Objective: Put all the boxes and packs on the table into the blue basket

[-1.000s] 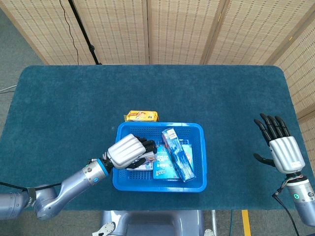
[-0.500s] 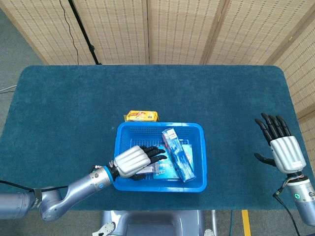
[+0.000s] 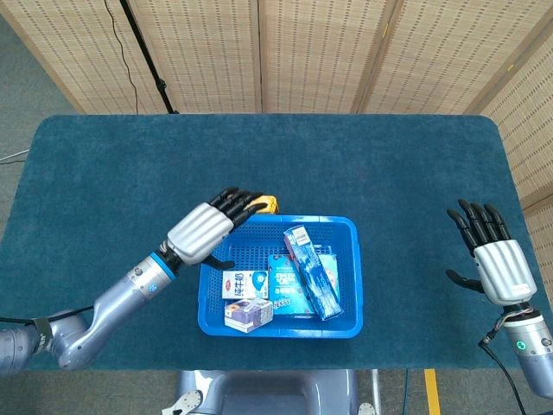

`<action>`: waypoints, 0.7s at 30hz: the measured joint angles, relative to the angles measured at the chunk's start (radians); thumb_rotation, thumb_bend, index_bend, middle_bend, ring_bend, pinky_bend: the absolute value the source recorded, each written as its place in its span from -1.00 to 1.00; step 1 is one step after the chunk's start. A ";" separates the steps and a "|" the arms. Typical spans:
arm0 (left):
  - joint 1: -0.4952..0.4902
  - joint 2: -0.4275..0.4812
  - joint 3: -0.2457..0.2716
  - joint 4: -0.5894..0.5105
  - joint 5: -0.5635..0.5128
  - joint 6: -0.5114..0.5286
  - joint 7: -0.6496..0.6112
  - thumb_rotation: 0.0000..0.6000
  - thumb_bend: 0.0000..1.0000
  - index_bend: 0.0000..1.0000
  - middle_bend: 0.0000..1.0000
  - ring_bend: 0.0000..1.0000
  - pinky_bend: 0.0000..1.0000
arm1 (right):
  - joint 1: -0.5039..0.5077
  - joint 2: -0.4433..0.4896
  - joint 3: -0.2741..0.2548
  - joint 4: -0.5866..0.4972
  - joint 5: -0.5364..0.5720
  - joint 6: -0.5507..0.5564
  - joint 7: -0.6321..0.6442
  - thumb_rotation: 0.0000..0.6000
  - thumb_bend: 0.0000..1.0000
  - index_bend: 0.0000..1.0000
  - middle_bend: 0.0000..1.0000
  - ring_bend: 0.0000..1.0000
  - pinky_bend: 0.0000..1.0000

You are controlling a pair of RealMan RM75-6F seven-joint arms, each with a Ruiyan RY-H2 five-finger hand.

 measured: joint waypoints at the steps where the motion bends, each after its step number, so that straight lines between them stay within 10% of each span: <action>1: -0.001 0.010 -0.012 0.020 -0.028 -0.007 -0.006 1.00 -1.00 -1.00 -1.00 -1.00 -1.00 | 0.000 0.000 0.000 0.000 0.000 0.000 0.001 1.00 -1.00 -1.00 -1.00 -1.00 -1.00; 21: 0.012 -0.052 0.032 0.441 0.066 -0.136 -0.284 1.00 -1.00 -1.00 -1.00 -1.00 -1.00 | 0.002 -0.002 0.002 -0.003 0.010 -0.014 -0.011 1.00 -1.00 -1.00 -1.00 -1.00 -1.00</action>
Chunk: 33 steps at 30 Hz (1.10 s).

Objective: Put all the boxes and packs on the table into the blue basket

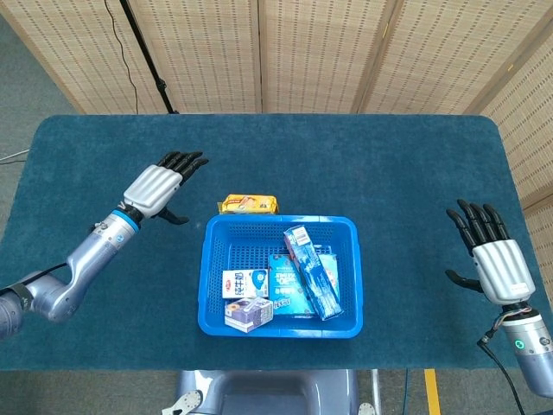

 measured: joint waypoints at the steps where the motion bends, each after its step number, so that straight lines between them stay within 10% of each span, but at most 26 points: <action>1: 0.004 -0.015 0.007 0.032 0.022 0.004 -0.036 1.00 -1.00 -1.00 -1.00 -1.00 -1.00 | 0.000 0.000 0.000 0.000 0.000 -0.001 0.000 1.00 -1.00 -1.00 -1.00 -1.00 -1.00; 19: 0.031 -0.306 0.112 0.517 0.253 0.114 -0.597 1.00 -1.00 -1.00 -1.00 -1.00 -0.98 | 0.003 -0.001 -0.002 -0.003 -0.002 -0.008 -0.002 1.00 -1.00 -1.00 -1.00 -1.00 -1.00; 33: -0.044 -0.469 0.118 0.686 0.272 0.086 -0.768 1.00 -0.88 -1.00 -1.00 -1.00 -0.88 | 0.006 -0.001 -0.006 0.000 -0.002 -0.018 0.001 1.00 -1.00 -1.00 -1.00 -1.00 -1.00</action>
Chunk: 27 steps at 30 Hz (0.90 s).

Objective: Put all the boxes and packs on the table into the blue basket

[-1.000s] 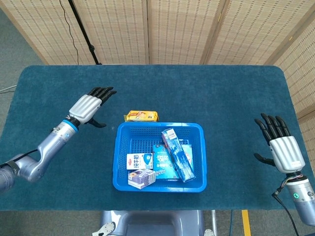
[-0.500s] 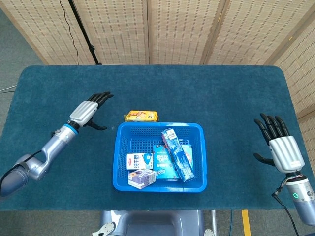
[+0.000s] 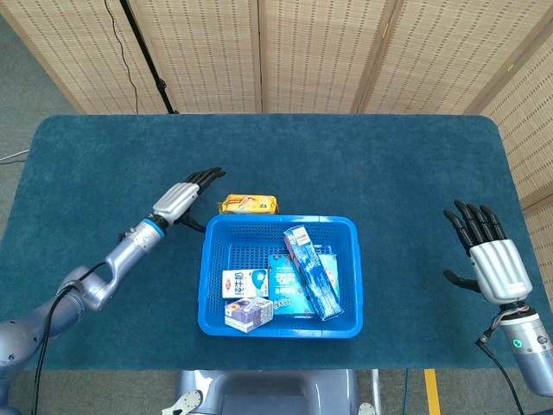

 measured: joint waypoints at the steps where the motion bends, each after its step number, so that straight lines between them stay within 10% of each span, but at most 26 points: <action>1: -0.004 -0.010 -0.001 0.011 -0.002 -0.001 -0.007 1.00 -0.86 -1.00 -1.00 -1.00 -0.86 | 0.000 0.000 0.000 0.000 0.000 0.000 0.000 1.00 -1.00 -1.00 -1.00 -1.00 -1.00; 9: -0.024 -0.066 -0.009 0.075 -0.018 -0.024 -0.077 1.00 -0.36 -0.96 -0.99 -0.98 -0.52 | 0.001 -0.001 -0.002 0.000 -0.003 -0.002 -0.002 1.00 -1.00 -1.00 -1.00 -1.00 -1.00; 14: -0.037 -0.094 -0.020 0.102 -0.036 -0.047 -0.149 1.00 -0.05 -0.38 -0.56 -0.51 -0.11 | 0.003 -0.003 -0.003 -0.001 -0.004 -0.004 -0.006 1.00 -1.00 -1.00 -1.00 -1.00 -1.00; 27: -0.071 -0.114 -0.047 0.121 -0.062 -0.067 -0.180 1.00 0.09 0.14 -0.05 -0.06 0.15 | 0.001 -0.001 -0.004 -0.005 -0.004 -0.001 -0.007 1.00 -1.00 -1.00 -1.00 -1.00 -1.00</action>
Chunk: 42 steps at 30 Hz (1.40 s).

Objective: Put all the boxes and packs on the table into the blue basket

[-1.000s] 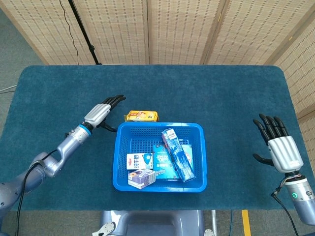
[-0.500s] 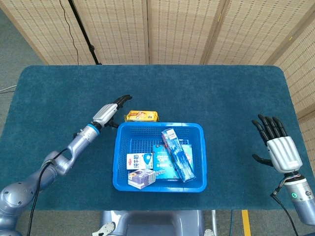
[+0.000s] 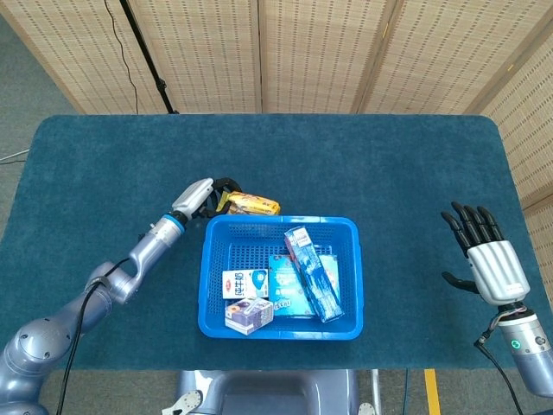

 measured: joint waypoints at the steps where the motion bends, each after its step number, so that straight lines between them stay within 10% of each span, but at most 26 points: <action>1: 0.002 0.002 -0.006 -0.001 -0.005 0.010 0.010 1.00 0.10 0.16 -0.04 -0.05 0.15 | 0.000 0.000 0.000 0.000 0.000 0.000 0.001 1.00 -1.00 -1.00 -1.00 -1.00 -1.00; 15: 0.034 0.100 -0.088 -0.092 -0.062 0.135 0.090 1.00 0.17 0.24 0.02 0.00 0.20 | 0.000 0.002 -0.003 -0.003 -0.006 0.002 0.007 1.00 -1.00 -1.00 -1.00 -1.00 -1.00; 27: 0.086 0.328 -0.141 -0.423 -0.073 0.247 0.186 1.00 0.18 0.24 0.02 0.00 0.20 | 0.001 0.003 -0.004 -0.010 -0.011 0.005 0.003 1.00 -1.00 -1.00 -1.00 -1.00 -1.00; 42: 0.098 0.538 0.009 -0.818 0.061 0.104 0.425 1.00 0.17 0.22 0.02 -0.03 0.20 | -0.003 0.006 -0.004 -0.012 -0.009 0.008 0.007 1.00 -1.00 -1.00 -1.00 -1.00 -1.00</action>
